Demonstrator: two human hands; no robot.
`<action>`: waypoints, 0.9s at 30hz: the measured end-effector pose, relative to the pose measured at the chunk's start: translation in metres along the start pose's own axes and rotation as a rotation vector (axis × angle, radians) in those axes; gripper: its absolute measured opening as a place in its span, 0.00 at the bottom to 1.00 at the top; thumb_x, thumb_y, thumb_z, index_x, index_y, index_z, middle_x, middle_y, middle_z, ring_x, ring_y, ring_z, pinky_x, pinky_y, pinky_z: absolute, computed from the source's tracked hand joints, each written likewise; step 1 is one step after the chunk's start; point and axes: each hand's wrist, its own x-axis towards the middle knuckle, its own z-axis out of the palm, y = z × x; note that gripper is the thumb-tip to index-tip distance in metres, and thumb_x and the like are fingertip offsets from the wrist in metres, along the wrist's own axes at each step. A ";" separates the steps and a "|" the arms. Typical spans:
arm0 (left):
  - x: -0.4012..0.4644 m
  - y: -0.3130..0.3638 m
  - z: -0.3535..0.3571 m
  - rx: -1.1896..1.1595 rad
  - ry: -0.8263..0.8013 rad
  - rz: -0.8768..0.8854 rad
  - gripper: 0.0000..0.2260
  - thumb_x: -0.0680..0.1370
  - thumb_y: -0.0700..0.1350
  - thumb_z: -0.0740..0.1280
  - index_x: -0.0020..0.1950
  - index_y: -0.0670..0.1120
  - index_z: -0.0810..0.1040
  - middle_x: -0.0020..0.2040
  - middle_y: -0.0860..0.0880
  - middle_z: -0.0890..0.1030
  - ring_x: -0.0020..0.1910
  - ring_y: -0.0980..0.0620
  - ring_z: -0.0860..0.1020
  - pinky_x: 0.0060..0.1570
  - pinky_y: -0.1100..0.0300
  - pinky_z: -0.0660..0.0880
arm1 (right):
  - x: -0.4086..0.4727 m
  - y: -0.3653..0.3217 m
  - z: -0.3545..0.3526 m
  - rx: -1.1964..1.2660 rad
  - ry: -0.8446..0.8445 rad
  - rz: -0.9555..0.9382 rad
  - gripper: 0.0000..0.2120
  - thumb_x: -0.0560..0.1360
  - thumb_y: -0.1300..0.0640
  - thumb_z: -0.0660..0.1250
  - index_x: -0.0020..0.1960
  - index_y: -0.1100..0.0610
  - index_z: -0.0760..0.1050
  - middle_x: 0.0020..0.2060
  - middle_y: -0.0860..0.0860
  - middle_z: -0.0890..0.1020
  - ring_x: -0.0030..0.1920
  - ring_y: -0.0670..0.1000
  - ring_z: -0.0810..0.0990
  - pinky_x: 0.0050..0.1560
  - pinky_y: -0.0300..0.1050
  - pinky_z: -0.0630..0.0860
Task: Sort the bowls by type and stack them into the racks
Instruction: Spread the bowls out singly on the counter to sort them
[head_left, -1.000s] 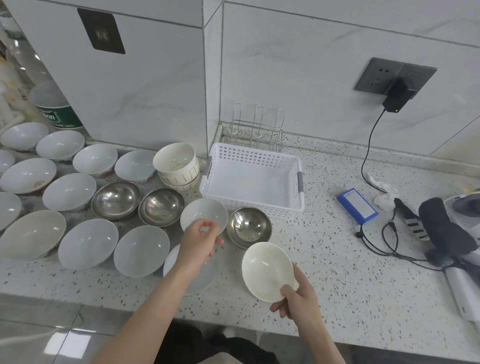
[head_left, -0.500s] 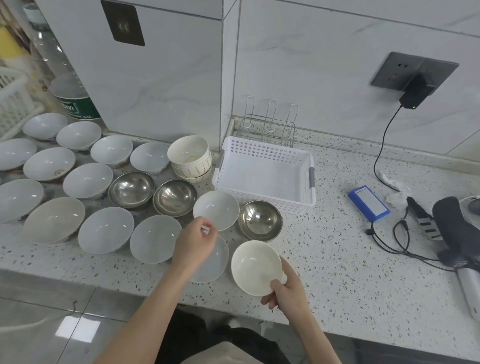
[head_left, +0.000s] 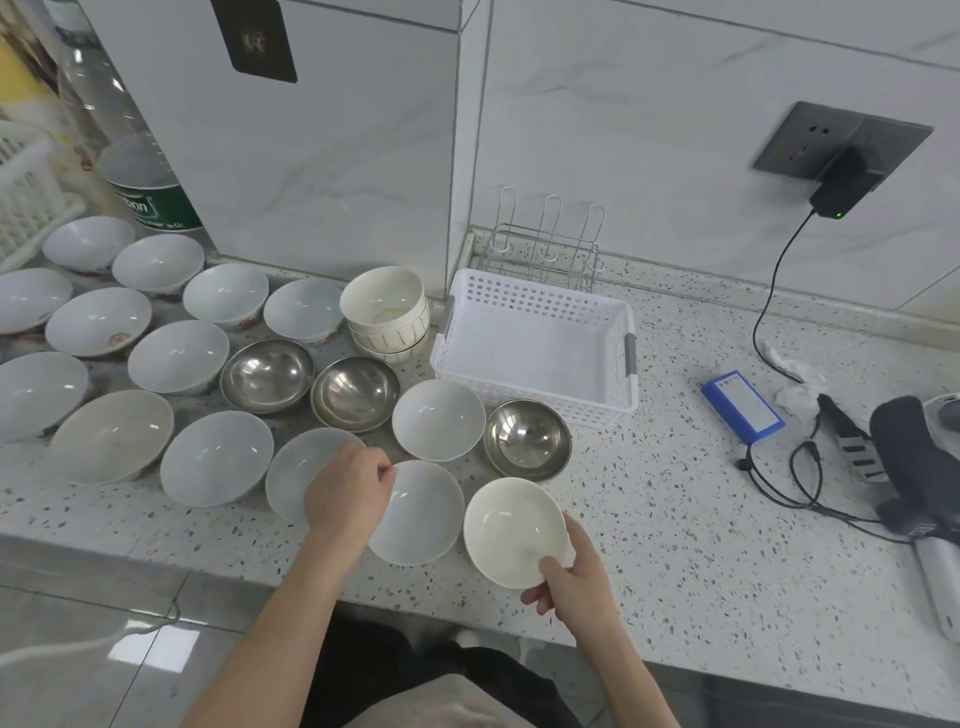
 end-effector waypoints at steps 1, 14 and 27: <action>0.001 -0.001 0.000 0.008 -0.005 0.013 0.09 0.81 0.50 0.64 0.52 0.48 0.82 0.49 0.50 0.77 0.38 0.51 0.76 0.29 0.60 0.66 | -0.001 -0.001 0.000 -0.008 0.005 0.007 0.30 0.74 0.68 0.58 0.71 0.45 0.65 0.36 0.53 0.85 0.29 0.54 0.83 0.25 0.38 0.73; 0.025 -0.023 -0.009 -0.102 -0.245 0.162 0.07 0.79 0.51 0.64 0.44 0.54 0.80 0.36 0.56 0.81 0.35 0.57 0.78 0.28 0.61 0.70 | -0.013 -0.040 0.002 -0.331 0.311 0.169 0.35 0.77 0.39 0.59 0.77 0.55 0.58 0.23 0.46 0.82 0.41 0.47 0.78 0.45 0.49 0.74; 0.140 -0.045 -0.072 -0.798 -0.316 -0.097 0.17 0.80 0.53 0.63 0.66 0.48 0.71 0.41 0.50 0.85 0.23 0.57 0.71 0.24 0.63 0.65 | 0.042 -0.148 0.088 -0.024 0.322 0.007 0.21 0.76 0.49 0.66 0.65 0.57 0.73 0.41 0.53 0.84 0.32 0.48 0.83 0.42 0.47 0.76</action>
